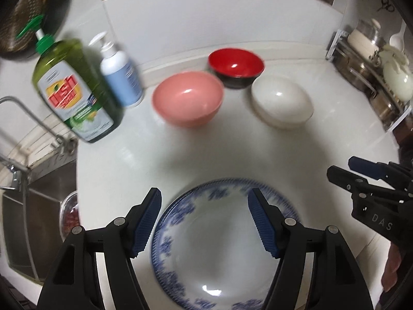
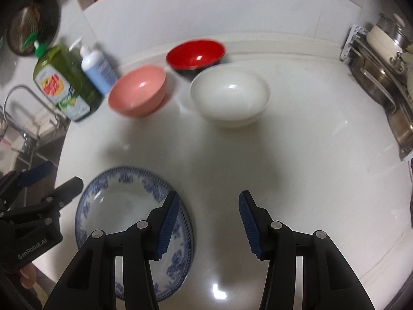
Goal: Organize plates and bowls
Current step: 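Move the right gripper to the white bowl by the wall, then close the right gripper on the white bowl rim, then lift the white bowl and carry it toward the plate stack, then lower the white bowl onto the counter beside the plates and open, then move the right gripper to the pink bowl rim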
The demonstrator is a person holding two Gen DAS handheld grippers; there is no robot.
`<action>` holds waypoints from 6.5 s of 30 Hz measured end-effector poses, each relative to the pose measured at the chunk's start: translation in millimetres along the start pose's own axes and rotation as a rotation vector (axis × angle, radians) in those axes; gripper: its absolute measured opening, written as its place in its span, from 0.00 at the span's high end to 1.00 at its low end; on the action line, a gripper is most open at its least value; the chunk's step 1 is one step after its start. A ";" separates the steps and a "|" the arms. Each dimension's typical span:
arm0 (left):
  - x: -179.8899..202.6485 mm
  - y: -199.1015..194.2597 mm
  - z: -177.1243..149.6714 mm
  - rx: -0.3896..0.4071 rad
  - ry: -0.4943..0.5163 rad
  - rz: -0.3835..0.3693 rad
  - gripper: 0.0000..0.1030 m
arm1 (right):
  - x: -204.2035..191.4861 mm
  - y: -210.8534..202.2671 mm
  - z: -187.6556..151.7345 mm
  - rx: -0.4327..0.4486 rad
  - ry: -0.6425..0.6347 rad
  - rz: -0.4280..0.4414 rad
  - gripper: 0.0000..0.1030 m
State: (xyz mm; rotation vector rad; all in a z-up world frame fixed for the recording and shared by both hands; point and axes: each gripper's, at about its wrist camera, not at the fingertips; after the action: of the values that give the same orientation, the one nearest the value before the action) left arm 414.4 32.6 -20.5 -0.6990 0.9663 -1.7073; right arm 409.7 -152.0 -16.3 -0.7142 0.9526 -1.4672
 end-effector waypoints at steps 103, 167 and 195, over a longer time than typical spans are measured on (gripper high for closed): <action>117.8 95.3 75.4 -0.186 -0.021 -0.235 0.92 | 119.3 48.3 65.5 -0.110 0.129 -0.031 0.92; 217.0 84.0 4.5 -0.245 0.037 -0.184 0.60 | 203.1 40.0 -26.8 -0.183 0.185 -0.063 0.88; 84.7 13.7 25.0 0.055 0.021 0.019 0.24 | 104.3 -13.8 14.7 -0.009 0.048 -0.092 0.64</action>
State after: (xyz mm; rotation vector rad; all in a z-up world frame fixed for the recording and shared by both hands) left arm 414.1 -56.7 -19.0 -0.6358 0.9343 -1.7206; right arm 402.6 -257.6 -7.0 -0.7411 0.9745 -1.5677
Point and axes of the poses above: each gripper's, at about its wrist camera, not at the fingertips, and y roughly the way its jaws point, x to its right, z to its top, and after that the axes turned 4 degrees about x, right-handed
